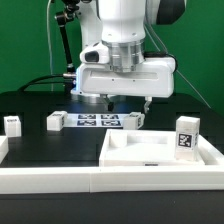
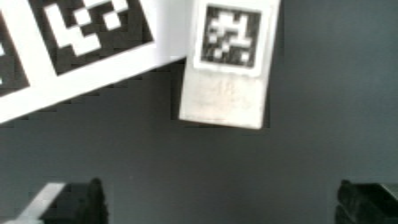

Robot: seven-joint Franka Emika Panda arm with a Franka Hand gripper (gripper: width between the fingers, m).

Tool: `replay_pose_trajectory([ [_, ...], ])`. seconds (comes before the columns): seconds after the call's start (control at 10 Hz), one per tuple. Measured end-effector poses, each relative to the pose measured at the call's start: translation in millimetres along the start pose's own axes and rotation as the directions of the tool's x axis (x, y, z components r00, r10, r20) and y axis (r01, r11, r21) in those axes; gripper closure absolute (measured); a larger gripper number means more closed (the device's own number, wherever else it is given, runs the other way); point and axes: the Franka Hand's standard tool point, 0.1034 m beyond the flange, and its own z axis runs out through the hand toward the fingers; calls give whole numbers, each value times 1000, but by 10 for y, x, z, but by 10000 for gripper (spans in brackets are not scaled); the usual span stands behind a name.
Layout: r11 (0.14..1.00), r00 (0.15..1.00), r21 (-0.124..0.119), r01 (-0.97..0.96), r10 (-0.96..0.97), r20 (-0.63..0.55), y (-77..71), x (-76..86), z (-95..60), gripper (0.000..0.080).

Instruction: Assemble square table

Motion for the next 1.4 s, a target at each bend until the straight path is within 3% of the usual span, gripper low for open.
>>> replay_pose_trajectory([
  [0.4,1000,962,-13,-10,13,271,23,-26,19,151],
  [0.9,999,839,-42,-19,39,543,81,-104,152,151],
  [1.2,998,751,-61,-12,49,659,87,-112,219,151],
  [1.4,998,753,-62,-13,50,656,89,-85,249,151],
])
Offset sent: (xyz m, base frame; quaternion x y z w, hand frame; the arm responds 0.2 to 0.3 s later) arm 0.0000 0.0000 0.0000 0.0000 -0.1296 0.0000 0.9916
